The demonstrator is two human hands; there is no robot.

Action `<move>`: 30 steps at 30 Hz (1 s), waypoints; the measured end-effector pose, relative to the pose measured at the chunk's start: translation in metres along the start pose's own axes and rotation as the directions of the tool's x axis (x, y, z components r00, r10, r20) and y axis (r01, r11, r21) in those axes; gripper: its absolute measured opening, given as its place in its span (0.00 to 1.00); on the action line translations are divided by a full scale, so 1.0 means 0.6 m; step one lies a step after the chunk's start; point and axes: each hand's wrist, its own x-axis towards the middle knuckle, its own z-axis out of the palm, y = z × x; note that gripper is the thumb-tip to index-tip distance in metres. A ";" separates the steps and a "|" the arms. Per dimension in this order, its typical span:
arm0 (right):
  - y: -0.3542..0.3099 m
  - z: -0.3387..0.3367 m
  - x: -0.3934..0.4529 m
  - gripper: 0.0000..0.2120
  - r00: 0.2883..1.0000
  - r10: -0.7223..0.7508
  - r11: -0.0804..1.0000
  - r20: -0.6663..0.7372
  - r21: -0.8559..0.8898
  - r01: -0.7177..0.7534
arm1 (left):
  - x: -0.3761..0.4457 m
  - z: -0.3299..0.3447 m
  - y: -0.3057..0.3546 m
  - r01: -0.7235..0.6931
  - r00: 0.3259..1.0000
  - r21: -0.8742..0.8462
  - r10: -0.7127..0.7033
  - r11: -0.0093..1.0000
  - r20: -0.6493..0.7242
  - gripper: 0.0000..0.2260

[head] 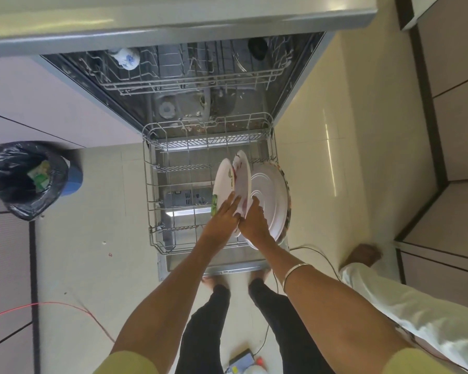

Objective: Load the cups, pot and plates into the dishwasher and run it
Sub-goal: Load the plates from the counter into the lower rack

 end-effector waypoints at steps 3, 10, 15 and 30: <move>-0.008 -0.005 -0.003 0.29 1.000 0.004 1.000 0.021 -0.002 -0.004 | -0.009 0.001 0.000 0.046 0.999 -0.061 -0.044 0.997 0.028 0.22; -0.010 -0.004 -0.010 0.26 0.993 0.081 0.996 0.087 -0.038 -0.078 | -0.024 0.001 0.011 0.182 0.970 -0.100 -0.162 0.978 0.181 0.24; -0.001 0.000 -0.027 0.28 0.987 0.107 0.990 0.119 -0.102 -0.095 | -0.057 0.014 0.026 0.212 0.961 -0.089 -0.191 0.973 0.202 0.23; 0.061 0.029 -0.136 0.19 0.997 -0.043 0.992 0.067 -0.113 0.050 | -0.179 0.053 0.067 0.358 0.933 -0.264 -0.354 0.896 0.063 0.16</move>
